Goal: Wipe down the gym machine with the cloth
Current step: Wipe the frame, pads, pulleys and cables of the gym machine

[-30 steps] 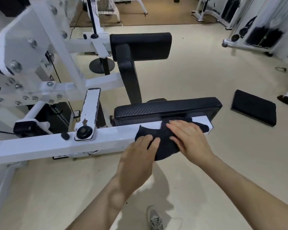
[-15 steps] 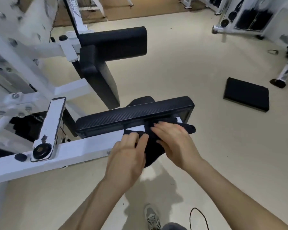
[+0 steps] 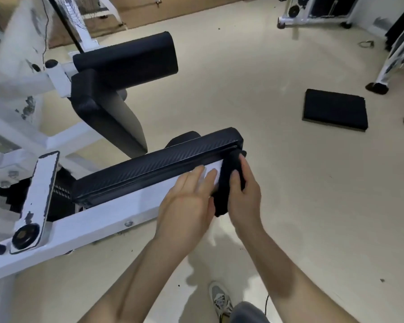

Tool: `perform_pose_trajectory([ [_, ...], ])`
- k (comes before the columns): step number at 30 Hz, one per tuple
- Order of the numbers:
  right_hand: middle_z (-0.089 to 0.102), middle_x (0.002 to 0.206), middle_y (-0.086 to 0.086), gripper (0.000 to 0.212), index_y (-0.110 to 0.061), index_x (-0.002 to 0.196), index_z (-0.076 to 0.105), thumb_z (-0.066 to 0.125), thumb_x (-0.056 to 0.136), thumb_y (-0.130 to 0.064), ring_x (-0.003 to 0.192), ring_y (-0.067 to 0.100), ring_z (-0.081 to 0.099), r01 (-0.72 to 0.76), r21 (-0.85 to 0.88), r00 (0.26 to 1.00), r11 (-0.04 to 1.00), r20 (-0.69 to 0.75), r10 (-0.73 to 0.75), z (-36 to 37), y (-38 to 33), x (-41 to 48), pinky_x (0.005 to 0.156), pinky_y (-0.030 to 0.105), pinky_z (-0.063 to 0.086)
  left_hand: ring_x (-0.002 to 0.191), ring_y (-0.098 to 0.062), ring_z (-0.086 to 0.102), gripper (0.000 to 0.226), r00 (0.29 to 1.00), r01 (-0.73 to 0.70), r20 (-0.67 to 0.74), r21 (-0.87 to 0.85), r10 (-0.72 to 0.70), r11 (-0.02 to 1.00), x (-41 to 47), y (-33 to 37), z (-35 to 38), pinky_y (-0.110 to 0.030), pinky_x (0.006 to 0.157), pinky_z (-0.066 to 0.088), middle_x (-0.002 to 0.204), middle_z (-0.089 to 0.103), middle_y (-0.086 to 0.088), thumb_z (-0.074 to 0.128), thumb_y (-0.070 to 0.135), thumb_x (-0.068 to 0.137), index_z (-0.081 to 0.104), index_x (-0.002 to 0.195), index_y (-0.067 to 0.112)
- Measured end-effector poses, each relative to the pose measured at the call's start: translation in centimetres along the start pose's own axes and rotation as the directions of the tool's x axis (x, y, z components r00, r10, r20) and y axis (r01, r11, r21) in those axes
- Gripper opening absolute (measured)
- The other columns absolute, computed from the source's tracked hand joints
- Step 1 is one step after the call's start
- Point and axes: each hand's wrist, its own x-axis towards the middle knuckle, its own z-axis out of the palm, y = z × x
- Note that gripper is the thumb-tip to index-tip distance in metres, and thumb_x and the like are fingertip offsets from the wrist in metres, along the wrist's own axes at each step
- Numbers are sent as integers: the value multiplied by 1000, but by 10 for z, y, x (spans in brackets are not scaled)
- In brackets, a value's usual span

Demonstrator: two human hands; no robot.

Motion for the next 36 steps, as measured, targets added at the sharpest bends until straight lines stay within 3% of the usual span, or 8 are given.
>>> perform_pose_trajectory([
  [5, 70, 92, -19, 39, -33, 129, 58, 47, 95, -18, 79, 1, 65, 193, -297, 981, 935, 66, -181, -32, 1, -9, 71, 26, 55, 123, -20, 45, 51, 997, -76, -6, -8, 76, 997, 9, 11, 2, -32, 82, 49, 145, 46, 0, 57, 18, 88, 50, 138, 22],
  [12, 65, 124, 3, 40, -10, 125, 63, 56, 85, -10, 122, 22, 58, 650, -593, 759, 476, 473, -448, 3, -4, -3, 109, 37, 37, 109, -24, 52, 51, 983, 116, -130, -105, -129, 988, 1, -7, 5, -22, 93, 37, 131, 54, -4, 68, 6, 76, 54, 125, 9],
  [17, 63, 129, -4, 45, -19, 129, 60, 35, 91, -24, 122, 14, 57, 904, -389, 427, 177, 821, -378, 10, -19, 3, 106, 32, 40, 108, -20, 54, 62, 974, 157, -163, -12, -157, 988, -22, -30, -4, -25, 92, 44, 128, 56, -3, 72, 5, 73, 52, 131, 11],
  [20, 68, 114, 7, 45, -6, 121, 64, 33, 90, -15, 105, 27, 64, 934, -339, 357, 113, 866, -351, 43, -27, -6, 96, 37, 49, 117, -25, 56, 60, 964, 222, -144, -18, -223, 975, -35, -41, -6, -25, 98, 43, 135, 55, -7, 68, 4, 78, 51, 136, 4],
  [23, 69, 113, 11, 39, -2, 115, 68, 42, 87, -5, 105, 30, 64, 963, -235, 270, 134, 869, -415, 76, -22, -24, 86, 37, 53, 117, -26, 54, 62, 904, 389, -163, -69, -395, 919, -59, -54, -9, -19, 98, 35, 136, 53, -9, 66, 3, 78, 49, 138, 2],
  [29, 27, 156, -10, 58, -27, 150, 30, 45, 95, -13, 145, 12, 19, 976, 43, -8, 212, 986, -164, 147, -27, -45, 118, 31, 20, 125, -27, 45, 64, 761, 595, -223, -135, -609, 793, -111, -85, -23, -26, 109, 26, 138, 48, -15, 61, -2, 77, 43, 138, -2],
  [32, 19, 157, -20, 67, -37, 150, 24, 48, 93, -12, 145, 1, 13, 955, 40, -5, 294, 993, -120, 149, -39, -35, 117, 16, 6, 125, -28, 48, 62, 774, 585, -229, -97, -590, 805, -125, -91, -26, -30, 109, 37, 138, 49, -12, 58, 0, 78, 45, 138, -1],
  [36, 73, 108, 1, 47, -13, 108, 73, 67, 70, 14, 98, 26, 70, 928, -121, 216, 352, 945, -244, 109, -56, -29, 82, 41, 57, 141, -19, 30, 58, 731, 636, -171, -180, -660, 751, -162, -101, -17, -13, 109, 18, 155, 30, -3, 50, 13, 90, 37, 147, 13],
])
